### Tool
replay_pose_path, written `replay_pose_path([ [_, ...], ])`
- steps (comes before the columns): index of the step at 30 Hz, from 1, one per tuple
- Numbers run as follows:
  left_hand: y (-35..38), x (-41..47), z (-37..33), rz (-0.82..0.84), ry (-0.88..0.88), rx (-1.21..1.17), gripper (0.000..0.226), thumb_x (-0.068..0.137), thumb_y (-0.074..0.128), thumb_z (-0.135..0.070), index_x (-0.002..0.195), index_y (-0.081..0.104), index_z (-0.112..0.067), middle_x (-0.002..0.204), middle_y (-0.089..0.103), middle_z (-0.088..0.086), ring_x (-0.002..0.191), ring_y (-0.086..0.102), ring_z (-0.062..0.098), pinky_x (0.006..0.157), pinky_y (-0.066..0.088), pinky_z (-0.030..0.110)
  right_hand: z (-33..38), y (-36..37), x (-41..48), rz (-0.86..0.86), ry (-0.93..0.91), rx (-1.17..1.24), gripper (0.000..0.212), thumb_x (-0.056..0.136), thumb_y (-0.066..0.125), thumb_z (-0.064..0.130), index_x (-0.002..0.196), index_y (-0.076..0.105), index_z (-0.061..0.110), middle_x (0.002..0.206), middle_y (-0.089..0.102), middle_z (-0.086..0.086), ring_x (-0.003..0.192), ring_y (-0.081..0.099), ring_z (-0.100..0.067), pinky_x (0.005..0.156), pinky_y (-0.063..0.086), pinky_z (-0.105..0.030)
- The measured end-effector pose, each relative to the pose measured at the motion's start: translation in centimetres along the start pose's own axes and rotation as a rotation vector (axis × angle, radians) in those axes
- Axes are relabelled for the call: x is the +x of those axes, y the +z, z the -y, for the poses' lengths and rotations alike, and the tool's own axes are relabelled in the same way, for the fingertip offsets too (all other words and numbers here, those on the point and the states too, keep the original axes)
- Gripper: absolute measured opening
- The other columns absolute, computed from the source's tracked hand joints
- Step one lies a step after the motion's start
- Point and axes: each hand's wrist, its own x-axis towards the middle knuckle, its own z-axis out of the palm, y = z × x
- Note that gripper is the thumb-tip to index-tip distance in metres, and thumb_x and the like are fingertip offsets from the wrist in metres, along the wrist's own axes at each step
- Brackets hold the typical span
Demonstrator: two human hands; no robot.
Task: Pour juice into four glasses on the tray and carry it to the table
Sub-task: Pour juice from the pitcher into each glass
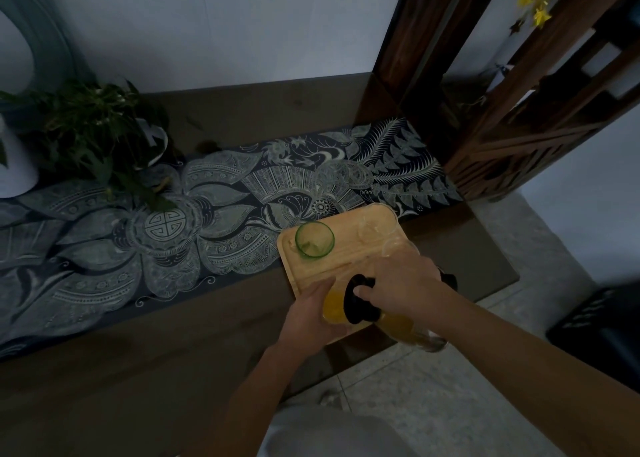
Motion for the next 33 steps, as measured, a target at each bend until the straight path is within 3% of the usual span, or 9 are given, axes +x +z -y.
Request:
replay_pose_path([
  [12, -0.2, 0.0, -0.2, 0.010, -0.005, -0.008, 0.103, 0.069, 0.090, -0.033, 0.155, 0.035, -0.023, 0.157, 0.042, -0.003, 0.141, 0.039, 0.015, 0.101, 0.028, 0.017, 0.4, -1.2, 0.1, 0.021, 0.025, -0.074, 0.060, 0.090, 0.047, 0.071, 0.115, 0.066, 0.020, 0.115, 0.063, -0.007, 0.110, 0.058, -0.029, 0.075, 0.036, -0.037],
  [28, 0.2, 0.1, 0.1, -0.004, -0.010, -0.012, 0.104, 0.067, 0.090, -0.037, 0.155, 0.036, -0.022, 0.155, 0.044, -0.003, 0.141, 0.040, 0.016, 0.099, 0.029, 0.017, 1.1, -1.2, -0.1, 0.052, 0.048, -0.068, 0.061, 0.091, 0.049, 0.069, 0.128, 0.062, 0.022, 0.124, 0.061, -0.008, 0.119, 0.053, -0.031, 0.079, 0.038, -0.039],
  [33, 0.4, 0.2, 0.1, -0.011, -0.028, -0.031, 0.109, 0.066, 0.091, -0.039, 0.156, 0.032, -0.023, 0.154, 0.046, -0.003, 0.140, 0.042, 0.019, 0.100, 0.036, 0.026, 1.2, -1.3, -0.4, 0.034, 0.053, -0.058, 0.057, 0.091, 0.049, 0.069, 0.126, 0.064, 0.026, 0.119, 0.062, -0.005, 0.113, 0.056, -0.029, 0.075, 0.035, -0.036],
])
